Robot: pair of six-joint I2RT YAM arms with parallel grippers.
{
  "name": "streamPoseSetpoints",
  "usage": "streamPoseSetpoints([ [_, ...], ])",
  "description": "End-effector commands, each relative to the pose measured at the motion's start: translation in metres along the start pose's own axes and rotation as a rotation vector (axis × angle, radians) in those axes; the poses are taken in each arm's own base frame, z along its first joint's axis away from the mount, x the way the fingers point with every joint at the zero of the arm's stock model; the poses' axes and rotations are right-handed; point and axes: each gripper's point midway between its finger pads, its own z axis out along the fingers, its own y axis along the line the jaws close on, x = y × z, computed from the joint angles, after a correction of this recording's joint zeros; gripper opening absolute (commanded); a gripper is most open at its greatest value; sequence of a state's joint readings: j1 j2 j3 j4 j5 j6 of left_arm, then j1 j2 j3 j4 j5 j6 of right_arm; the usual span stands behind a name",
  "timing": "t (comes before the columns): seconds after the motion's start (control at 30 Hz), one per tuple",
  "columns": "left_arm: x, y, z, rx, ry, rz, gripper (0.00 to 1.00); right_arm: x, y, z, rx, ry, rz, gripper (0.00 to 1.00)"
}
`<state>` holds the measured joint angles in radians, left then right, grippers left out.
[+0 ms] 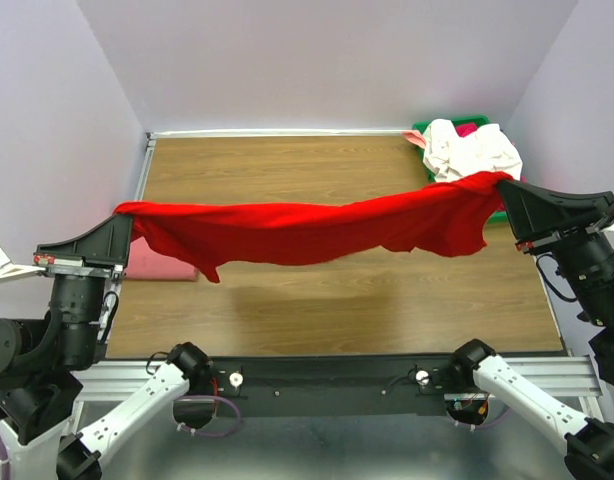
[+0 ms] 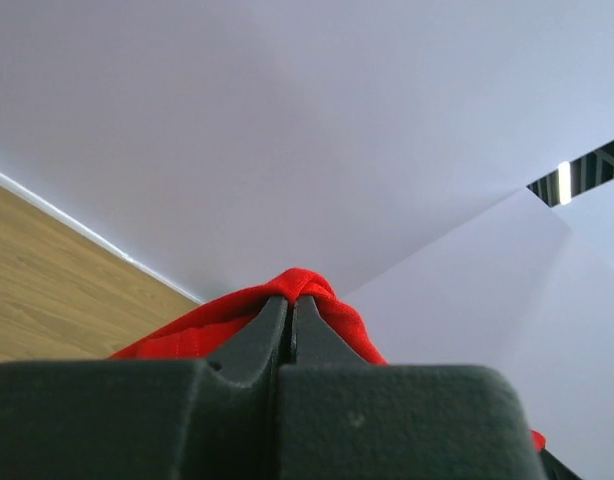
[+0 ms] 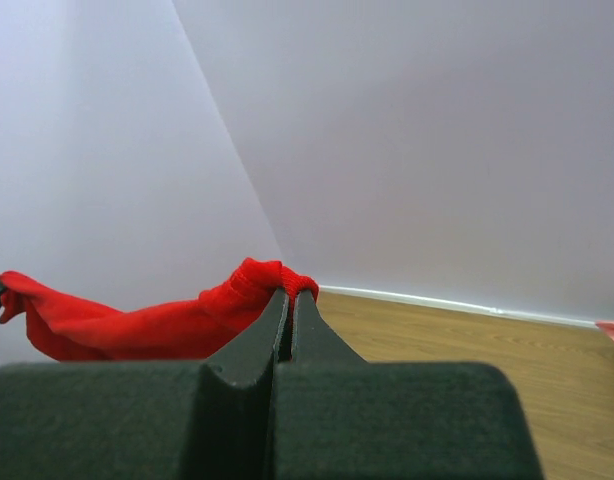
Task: Fold and stack the t-shirts
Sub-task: Flatten the tshirt out
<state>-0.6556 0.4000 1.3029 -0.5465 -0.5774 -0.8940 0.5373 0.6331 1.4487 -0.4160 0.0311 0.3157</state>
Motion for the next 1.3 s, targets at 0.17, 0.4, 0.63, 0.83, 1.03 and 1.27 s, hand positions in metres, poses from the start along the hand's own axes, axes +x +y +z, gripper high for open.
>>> streamPoseSetpoints([
  [0.17, 0.016, -0.009, 0.030, -0.001, 0.008, 0.135, 0.00, 0.007, -0.017, 0.011, 0.090, 0.023, -0.017, 0.00],
  [0.4, 0.094, 0.072, 0.123, -0.379, 0.049, 0.391, 0.00, 0.081, -0.136, 0.058, 0.693, 0.138, -0.157, 0.00],
  [0.63, 0.164, 0.249, 0.223, -0.657, 0.249, 0.580, 0.00, 0.239, -0.243, 0.110, 0.979, 0.479, -0.359, 0.01],
  [0.83, 0.226, 0.326, 0.286, -0.773, 0.503, 0.730, 0.83, 0.340, -0.316, 0.147, 0.990, 0.692, -0.363, 0.65],
  [1.03, 0.234, 0.313, 0.273, -0.686, 0.543, 0.706, 0.98, 0.355, -0.302, 0.133, 0.929, 0.730, -0.272, 1.00],
  [1.27, 0.276, 0.301, 0.181, -0.582, 0.652, 0.609, 0.98, 0.395, -0.203, 0.066, 0.588, 0.869, 0.056, 1.00],
])
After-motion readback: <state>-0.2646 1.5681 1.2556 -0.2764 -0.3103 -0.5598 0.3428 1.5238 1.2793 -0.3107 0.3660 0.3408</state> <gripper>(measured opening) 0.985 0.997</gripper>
